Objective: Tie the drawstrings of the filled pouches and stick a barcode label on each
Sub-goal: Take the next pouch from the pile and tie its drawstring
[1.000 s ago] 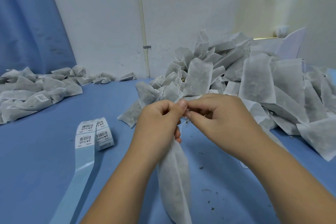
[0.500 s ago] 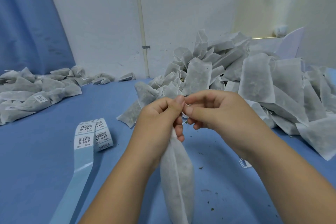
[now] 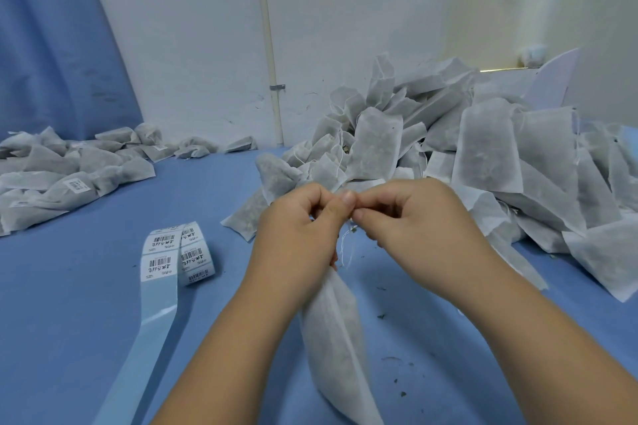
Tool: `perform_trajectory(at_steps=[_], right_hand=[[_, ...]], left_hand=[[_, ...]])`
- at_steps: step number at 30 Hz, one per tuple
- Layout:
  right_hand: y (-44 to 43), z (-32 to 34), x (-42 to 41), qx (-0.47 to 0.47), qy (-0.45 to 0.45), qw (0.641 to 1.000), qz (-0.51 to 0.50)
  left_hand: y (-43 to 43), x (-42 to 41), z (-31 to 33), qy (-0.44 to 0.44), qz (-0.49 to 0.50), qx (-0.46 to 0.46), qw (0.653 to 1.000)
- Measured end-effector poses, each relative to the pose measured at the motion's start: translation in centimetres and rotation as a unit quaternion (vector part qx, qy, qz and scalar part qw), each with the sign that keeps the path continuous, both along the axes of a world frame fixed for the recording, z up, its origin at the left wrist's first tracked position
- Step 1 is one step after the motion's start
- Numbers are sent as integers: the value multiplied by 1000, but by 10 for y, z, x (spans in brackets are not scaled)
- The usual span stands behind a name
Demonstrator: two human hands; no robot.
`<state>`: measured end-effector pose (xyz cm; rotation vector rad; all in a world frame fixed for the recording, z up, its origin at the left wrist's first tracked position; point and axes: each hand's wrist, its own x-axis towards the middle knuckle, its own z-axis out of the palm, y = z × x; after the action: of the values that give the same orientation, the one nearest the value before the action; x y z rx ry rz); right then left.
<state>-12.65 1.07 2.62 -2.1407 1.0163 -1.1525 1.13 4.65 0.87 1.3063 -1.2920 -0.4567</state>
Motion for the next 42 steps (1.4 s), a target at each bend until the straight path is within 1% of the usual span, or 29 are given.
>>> perform_trajectory(at_steps=[3, 5, 9, 11, 14, 18, 23, 25, 26, 27, 31, 34, 36, 40, 42], right_hand=[[-2, 2, -4, 91, -32, 995, 30], [-4, 3, -7, 143, -33, 988, 48], [-6, 4, -11, 253, -62, 961, 95], [-7, 4, -11, 317, -92, 936, 123], [-11, 3, -13, 403, -129, 890, 171], [-15, 3, -12, 500, -151, 825, 216], [-18, 2, -12, 567, -227, 745, 269], [-18, 2, -11, 578, -257, 722, 280], [-18, 2, -10, 579, -264, 717, 283], [-18, 1, -10, 577, -268, 719, 282], [-20, 0, -9, 547, -267, 750, 258], [-19, 0, -8, 543, -272, 748, 268], [-17, 0, -9, 533, -269, 756, 268], [-13, 2, -10, 475, -238, 806, 260], [-11, 2, -9, 431, -213, 842, 246]], left_hand=[[0, 2, 1, -22, -11, 17, 1000], [0, 3, 1, -36, -23, 31, 999], [0, 5, 1, -51, -41, 41, 997], [0, 5, 0, -55, -47, 41, 997], [1, 5, 0, -53, -52, 41, 996], [0, 6, 0, -43, -53, 41, 997], [2, 8, 2, -26, -51, 14, 998], [3, 9, 3, -21, -58, 5, 998], [2, 9, 3, -20, -64, 3, 998], [3, 9, 3, -16, -73, 1, 997], [4, 10, 3, -13, -111, 7, 994], [4, 10, 2, -15, -121, 10, 992], [3, 9, 1, -22, -110, 8, 994], [2, 8, 0, -35, -100, 7, 994], [2, 9, 0, -42, -99, 8, 994]])
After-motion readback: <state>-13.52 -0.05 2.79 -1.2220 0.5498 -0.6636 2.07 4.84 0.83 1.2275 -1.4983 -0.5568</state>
